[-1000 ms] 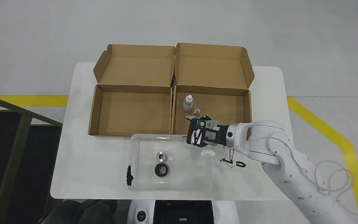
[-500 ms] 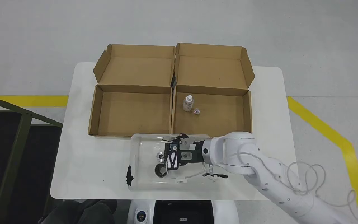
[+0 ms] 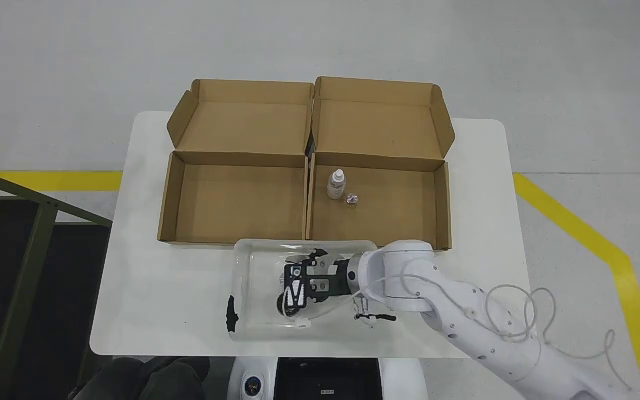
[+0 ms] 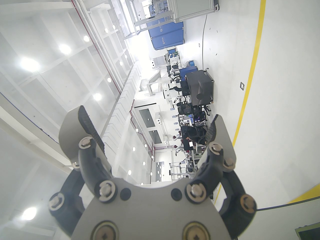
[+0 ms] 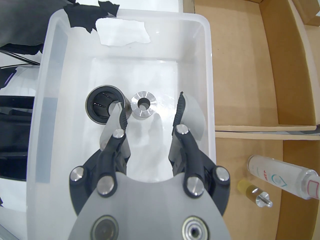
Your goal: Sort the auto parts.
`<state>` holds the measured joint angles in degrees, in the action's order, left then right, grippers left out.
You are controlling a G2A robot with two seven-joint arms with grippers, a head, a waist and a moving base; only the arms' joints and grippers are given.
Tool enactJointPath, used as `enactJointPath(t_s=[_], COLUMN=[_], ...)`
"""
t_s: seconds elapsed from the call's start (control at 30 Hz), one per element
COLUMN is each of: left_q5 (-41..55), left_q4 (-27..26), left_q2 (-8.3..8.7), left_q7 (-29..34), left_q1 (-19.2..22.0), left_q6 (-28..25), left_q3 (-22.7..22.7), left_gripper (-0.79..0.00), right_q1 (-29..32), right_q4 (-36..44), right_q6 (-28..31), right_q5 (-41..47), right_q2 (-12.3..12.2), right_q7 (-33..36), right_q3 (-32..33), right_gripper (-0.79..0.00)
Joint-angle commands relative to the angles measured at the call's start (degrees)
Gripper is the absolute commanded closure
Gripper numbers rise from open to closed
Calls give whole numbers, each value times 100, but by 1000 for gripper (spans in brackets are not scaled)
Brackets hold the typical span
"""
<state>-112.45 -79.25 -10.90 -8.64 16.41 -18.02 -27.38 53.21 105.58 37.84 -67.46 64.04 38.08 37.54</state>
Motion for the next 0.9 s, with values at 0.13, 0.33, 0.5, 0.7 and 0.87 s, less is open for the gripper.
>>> enactJointPath(t_s=[0.13,0.33,0.5,0.7,0.87], left_q5=[0,0,0,0,0], left_q4=[0,0,0,0,0], left_q2=[0,0,0,0,0], left_q7=[0,0,0,0,0], left_q1=[0,0,0,0,0], left_q6=[0,0,0,0,0], left_q3=[0,0,0,0,0], left_gripper=[-785,-785,-785,-785,-785], right_q1=[-5,-21,-67,-164,-277], right_q4=[-157,-327,-452,-650,-824], right_q6=[10,42,117,134,227], right_q5=[-64,-101,-115,-122,-131], right_q2=[27,62,106,191,263], right_q7=[-7,-40,-34,-79,-92], right_q3=[-5,-24,-90,-213,-313], right_gripper=[-339,-336,-339,-339,-339])
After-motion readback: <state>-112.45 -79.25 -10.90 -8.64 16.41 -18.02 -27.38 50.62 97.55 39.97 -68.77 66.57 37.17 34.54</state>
